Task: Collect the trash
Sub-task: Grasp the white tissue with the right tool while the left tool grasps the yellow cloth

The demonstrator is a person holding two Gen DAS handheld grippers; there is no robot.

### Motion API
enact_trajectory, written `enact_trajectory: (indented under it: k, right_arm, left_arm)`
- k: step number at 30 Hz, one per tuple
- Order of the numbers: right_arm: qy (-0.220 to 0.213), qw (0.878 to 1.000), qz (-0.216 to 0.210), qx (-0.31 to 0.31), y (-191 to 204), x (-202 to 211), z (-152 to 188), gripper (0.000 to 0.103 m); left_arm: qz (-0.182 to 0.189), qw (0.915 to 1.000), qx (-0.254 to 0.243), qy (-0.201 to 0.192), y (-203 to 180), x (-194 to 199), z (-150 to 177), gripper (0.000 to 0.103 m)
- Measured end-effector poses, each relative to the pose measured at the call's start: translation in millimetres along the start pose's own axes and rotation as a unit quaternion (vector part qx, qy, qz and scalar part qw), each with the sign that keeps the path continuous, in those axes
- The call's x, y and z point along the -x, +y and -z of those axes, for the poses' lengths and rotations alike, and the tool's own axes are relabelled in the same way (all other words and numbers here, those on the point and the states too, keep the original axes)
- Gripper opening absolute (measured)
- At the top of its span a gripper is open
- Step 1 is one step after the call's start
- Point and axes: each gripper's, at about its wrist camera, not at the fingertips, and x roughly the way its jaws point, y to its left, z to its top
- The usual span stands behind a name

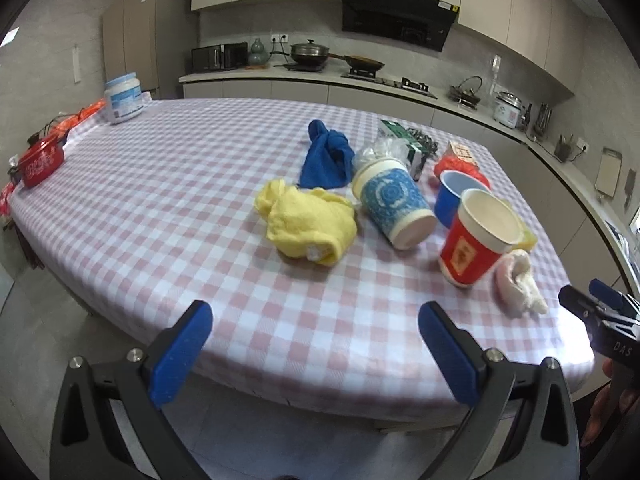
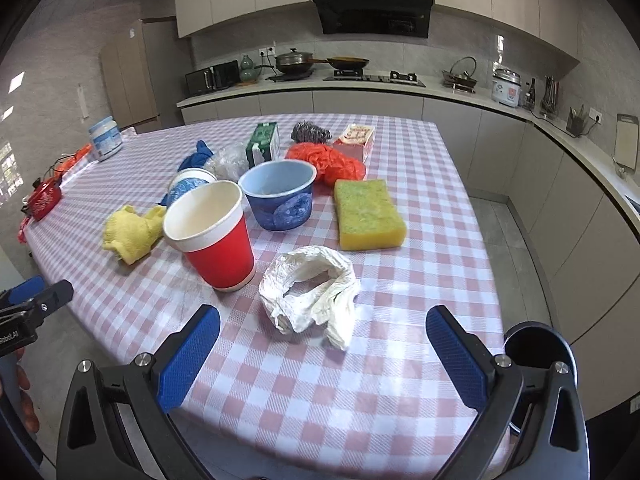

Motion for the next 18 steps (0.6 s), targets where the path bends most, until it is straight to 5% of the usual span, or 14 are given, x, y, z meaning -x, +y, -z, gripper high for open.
enact_trajectory:
  k: [13,18]
  right_arm:
    - [0.032,0.998,0.051,-0.026,11.0,-69.7,-1.4,0.103]
    - [0.040,0.997,0.051,-0.043,4.1,-83.4,-3.2,0.086]
  left_arm:
    - [0.041,0.9990,-0.005,0.016,16.1,-72.8,-29.9,0.098]
    - [0.049,0.9982,-0.026,0.024,7.6,-93.5,-38.7,0.082]
